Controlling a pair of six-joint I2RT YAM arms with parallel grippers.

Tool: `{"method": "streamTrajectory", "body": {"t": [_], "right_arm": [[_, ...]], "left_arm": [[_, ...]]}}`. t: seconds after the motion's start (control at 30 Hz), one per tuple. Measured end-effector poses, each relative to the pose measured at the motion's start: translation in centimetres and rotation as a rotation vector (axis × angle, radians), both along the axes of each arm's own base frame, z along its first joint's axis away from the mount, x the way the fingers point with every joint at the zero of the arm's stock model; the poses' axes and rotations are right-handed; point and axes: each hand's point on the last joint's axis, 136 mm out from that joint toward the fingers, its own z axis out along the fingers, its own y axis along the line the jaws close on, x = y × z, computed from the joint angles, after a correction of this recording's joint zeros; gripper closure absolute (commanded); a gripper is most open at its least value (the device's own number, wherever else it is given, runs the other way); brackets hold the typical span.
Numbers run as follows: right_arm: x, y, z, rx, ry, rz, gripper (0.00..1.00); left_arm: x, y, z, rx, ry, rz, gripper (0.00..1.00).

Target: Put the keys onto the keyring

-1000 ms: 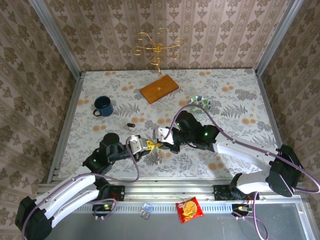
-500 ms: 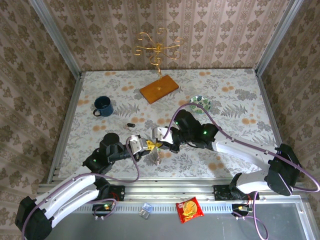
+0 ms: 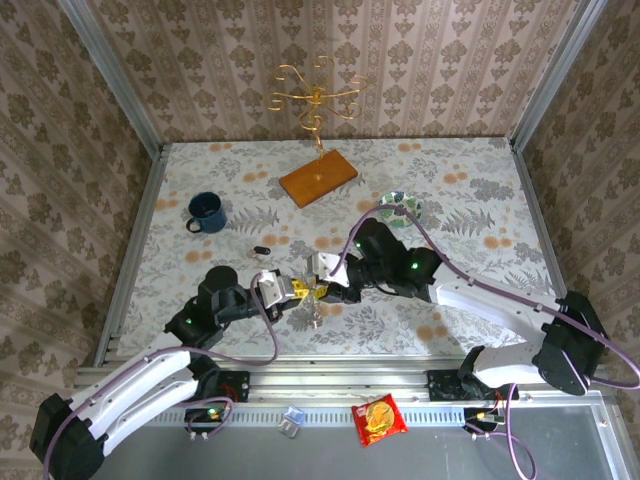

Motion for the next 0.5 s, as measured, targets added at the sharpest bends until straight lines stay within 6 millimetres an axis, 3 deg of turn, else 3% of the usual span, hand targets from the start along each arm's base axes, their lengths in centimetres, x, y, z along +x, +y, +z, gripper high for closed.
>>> {"method": "streamTrajectory", "body": {"t": [0.33, 0.5], "right_arm": [[0.1, 0.1, 1.5, 0.059, -0.004, -0.004, 0.71], [2.2, -0.1, 2.5, 0.102, -0.005, -0.106, 0.7]], "left_arm": [[0.2, 0.2, 0.2, -0.003, -0.007, 0.021, 1.0], [1.2, 1.3, 0.6, 0.007, 0.001, 0.123, 1.0]]}}
